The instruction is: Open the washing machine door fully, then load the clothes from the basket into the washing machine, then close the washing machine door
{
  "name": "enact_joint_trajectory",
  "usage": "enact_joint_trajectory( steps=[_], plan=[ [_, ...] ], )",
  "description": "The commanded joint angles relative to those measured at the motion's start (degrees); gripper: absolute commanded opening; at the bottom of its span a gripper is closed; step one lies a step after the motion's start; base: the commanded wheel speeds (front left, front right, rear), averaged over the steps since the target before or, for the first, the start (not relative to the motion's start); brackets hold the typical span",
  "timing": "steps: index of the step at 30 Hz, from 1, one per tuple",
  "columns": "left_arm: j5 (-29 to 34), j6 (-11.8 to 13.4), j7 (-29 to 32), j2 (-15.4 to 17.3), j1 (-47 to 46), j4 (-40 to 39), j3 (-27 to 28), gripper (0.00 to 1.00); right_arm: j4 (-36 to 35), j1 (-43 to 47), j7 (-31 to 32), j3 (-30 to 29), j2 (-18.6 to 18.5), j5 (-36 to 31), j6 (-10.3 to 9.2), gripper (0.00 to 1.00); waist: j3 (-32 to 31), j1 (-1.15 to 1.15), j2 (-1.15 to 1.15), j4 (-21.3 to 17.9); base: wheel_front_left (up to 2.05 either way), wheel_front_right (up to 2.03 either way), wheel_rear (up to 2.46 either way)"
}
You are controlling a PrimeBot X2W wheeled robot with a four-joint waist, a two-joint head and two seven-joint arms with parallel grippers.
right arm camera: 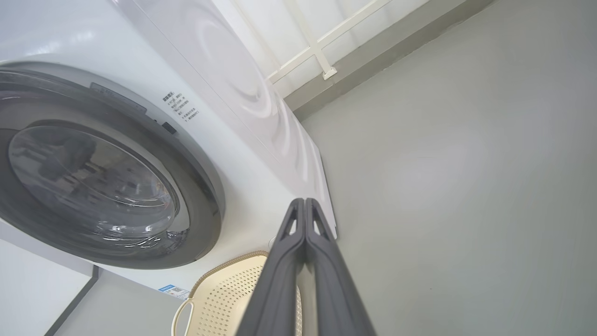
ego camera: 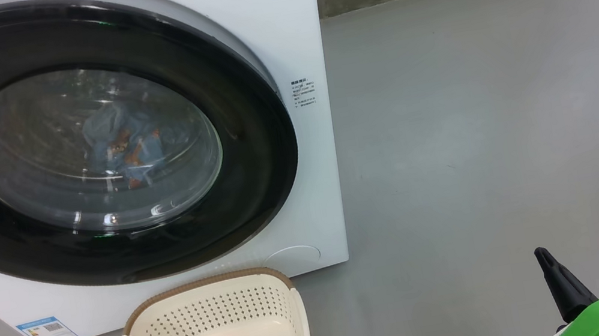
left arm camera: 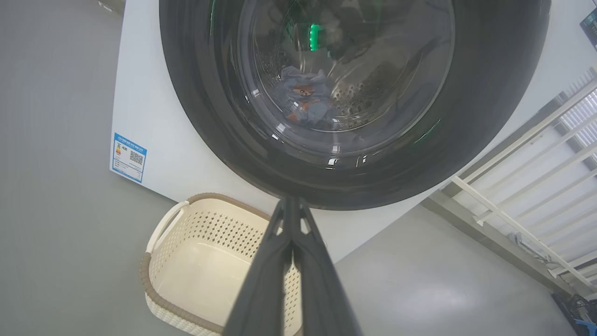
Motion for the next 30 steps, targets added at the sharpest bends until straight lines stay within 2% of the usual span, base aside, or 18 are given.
enact_joint_trajectory(
  steps=[1, 30],
  plan=[
    [-1.45, 0.19, 0.26, 0.57, -2.68, -1.78, 1.10, 0.00, -1.68, -2.86, 0.30, -0.53, -0.48, 1.61, 0.01, 0.00, 0.02, 0.00, 0.00, 0.03, 0.00, 0.00, 0.00],
    [-15.96, 0.65, 5.14, -1.24, -5.93, -2.58, 2.64, 0.00, -3.41, -3.85, 4.95, -5.04, 1.71, 15.71, 0.01, 0.00, 0.62, 0.00, 0.00, 0.74, 0.00, 0.00, 0.00]
  ],
)
